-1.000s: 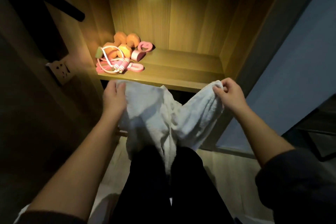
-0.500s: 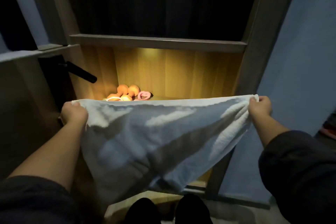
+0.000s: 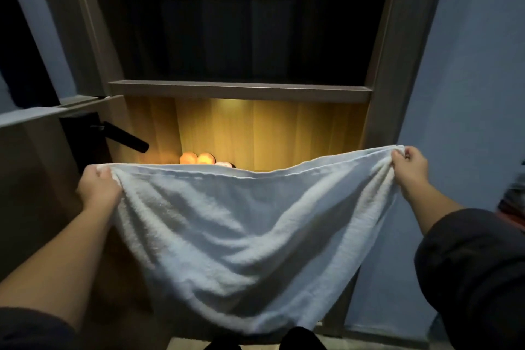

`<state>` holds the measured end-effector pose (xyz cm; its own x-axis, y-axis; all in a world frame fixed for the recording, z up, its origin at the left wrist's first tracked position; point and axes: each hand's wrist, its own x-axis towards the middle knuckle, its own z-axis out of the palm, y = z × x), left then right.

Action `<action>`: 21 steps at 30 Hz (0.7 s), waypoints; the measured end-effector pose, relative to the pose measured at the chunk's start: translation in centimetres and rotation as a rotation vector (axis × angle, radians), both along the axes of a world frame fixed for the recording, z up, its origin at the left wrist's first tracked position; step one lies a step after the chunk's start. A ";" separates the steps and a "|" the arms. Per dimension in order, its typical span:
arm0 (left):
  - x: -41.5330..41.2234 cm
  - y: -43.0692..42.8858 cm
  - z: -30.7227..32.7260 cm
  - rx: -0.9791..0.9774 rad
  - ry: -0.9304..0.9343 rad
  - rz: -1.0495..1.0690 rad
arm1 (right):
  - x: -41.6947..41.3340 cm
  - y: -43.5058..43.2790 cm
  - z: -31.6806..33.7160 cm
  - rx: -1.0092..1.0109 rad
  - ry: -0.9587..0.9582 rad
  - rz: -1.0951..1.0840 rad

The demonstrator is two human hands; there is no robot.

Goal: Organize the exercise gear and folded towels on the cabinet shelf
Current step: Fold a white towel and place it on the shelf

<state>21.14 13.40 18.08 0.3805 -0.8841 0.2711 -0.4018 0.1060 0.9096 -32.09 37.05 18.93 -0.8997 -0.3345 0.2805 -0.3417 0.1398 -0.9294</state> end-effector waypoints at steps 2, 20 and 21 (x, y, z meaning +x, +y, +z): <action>-0.4 0.1 0.5 -0.018 0.013 0.029 | 0.4 -0.3 0.6 -0.002 0.001 0.008; -2.7 1.2 2.1 -0.006 0.054 0.073 | 3.9 -2.5 2.0 -0.117 0.059 -0.002; -2.2 0.9 1.8 0.070 -0.011 0.063 | 3.6 -2.4 1.9 0.012 0.021 0.010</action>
<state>18.94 14.32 19.92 0.4336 -0.8754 0.2136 -0.4153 0.0162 0.9096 -28.47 34.61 20.86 -0.8901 -0.3468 0.2956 -0.3628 0.1469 -0.9202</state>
